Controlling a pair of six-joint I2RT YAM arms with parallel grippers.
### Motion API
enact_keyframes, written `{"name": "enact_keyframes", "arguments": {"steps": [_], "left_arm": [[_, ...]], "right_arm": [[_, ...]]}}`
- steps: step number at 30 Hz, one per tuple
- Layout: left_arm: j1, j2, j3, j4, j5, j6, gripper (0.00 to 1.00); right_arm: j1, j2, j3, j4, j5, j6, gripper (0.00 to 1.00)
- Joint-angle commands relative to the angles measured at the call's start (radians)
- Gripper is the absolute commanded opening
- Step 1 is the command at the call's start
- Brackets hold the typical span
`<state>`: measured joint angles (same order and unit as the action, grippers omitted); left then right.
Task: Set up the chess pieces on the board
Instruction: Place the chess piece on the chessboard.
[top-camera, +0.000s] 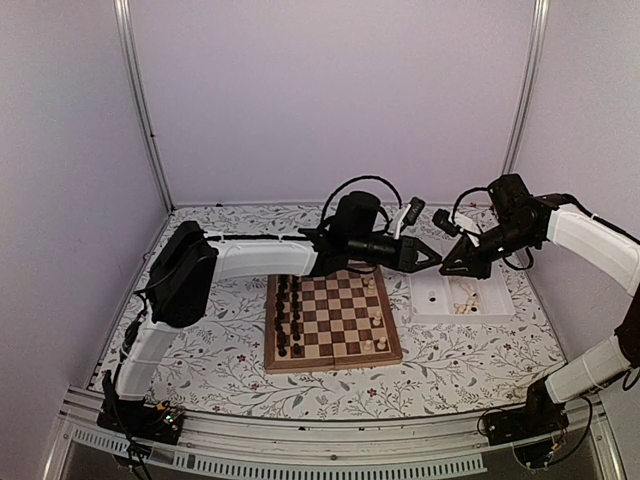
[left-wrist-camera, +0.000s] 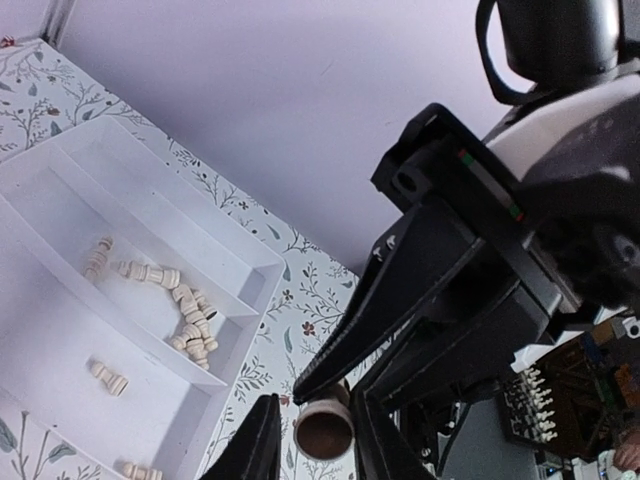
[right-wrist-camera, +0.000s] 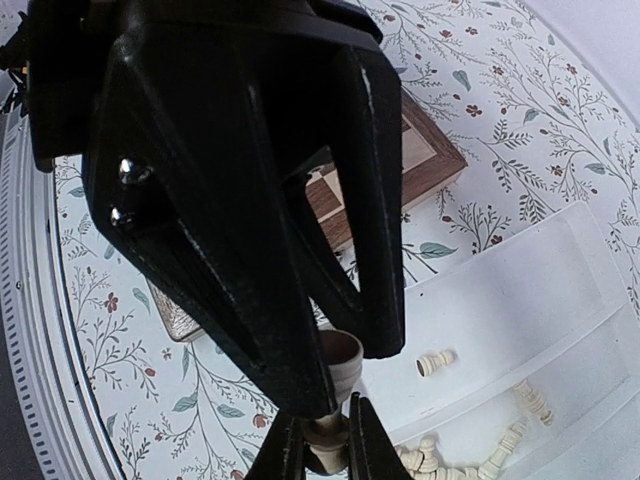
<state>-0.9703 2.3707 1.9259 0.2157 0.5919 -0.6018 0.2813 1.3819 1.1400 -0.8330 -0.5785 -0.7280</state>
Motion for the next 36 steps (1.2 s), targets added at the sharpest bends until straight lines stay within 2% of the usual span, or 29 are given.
{"name": "enact_keyframes", "arguments": {"steps": [1, 4, 7, 10, 13, 16, 21, 24, 28, 31, 36], "left_arm": [[-0.001, 0.021, 0.022, -0.008, 0.039, -0.013, 0.26], [0.003, 0.016, 0.019, -0.005, 0.055, -0.018, 0.2], [0.017, -0.006, -0.025, 0.04, 0.066, -0.042, 0.13], [0.05, -0.088, -0.167, 0.224, 0.051, -0.121, 0.09], [0.079, -0.169, -0.319, 0.469, -0.007, -0.191, 0.07], [0.087, -0.211, -0.396, 0.599, -0.057, -0.185, 0.07], [0.085, -0.215, -0.43, 0.743, -0.131, -0.173, 0.07], [0.085, -0.177, -0.387, 0.778, -0.143, -0.194, 0.07], [0.08, -0.122, -0.314, 0.799, -0.153, -0.225, 0.07], [0.074, -0.089, -0.265, 0.803, -0.15, -0.239, 0.07], [0.064, -0.072, -0.232, 0.785, -0.152, -0.235, 0.07]], "right_arm": [[0.007, -0.012, 0.043, 0.024, -0.006, 0.016, 0.07], [0.007, -0.004, 0.053, 0.03, -0.01, 0.02, 0.08], [0.006, 0.004, 0.075, 0.043, -0.013, 0.038, 0.24], [-0.045, -0.01, 0.11, 0.09, -0.077, 0.094, 0.39], [-0.199, -0.021, 0.136, 0.186, -0.283, 0.214, 0.49], [-0.317, -0.003, 0.119, 0.31, -0.483, 0.41, 0.5], [-0.33, 0.097, 0.088, 0.425, -0.686, 0.621, 0.51], [-0.322, 0.131, 0.063, 0.499, -0.775, 0.763, 0.55], [-0.26, 0.147, 0.052, 0.567, -0.802, 0.892, 0.58], [-0.192, 0.155, 0.057, 0.573, -0.774, 0.908, 0.58], [-0.149, 0.18, 0.068, 0.593, -0.785, 0.918, 0.58]]}}
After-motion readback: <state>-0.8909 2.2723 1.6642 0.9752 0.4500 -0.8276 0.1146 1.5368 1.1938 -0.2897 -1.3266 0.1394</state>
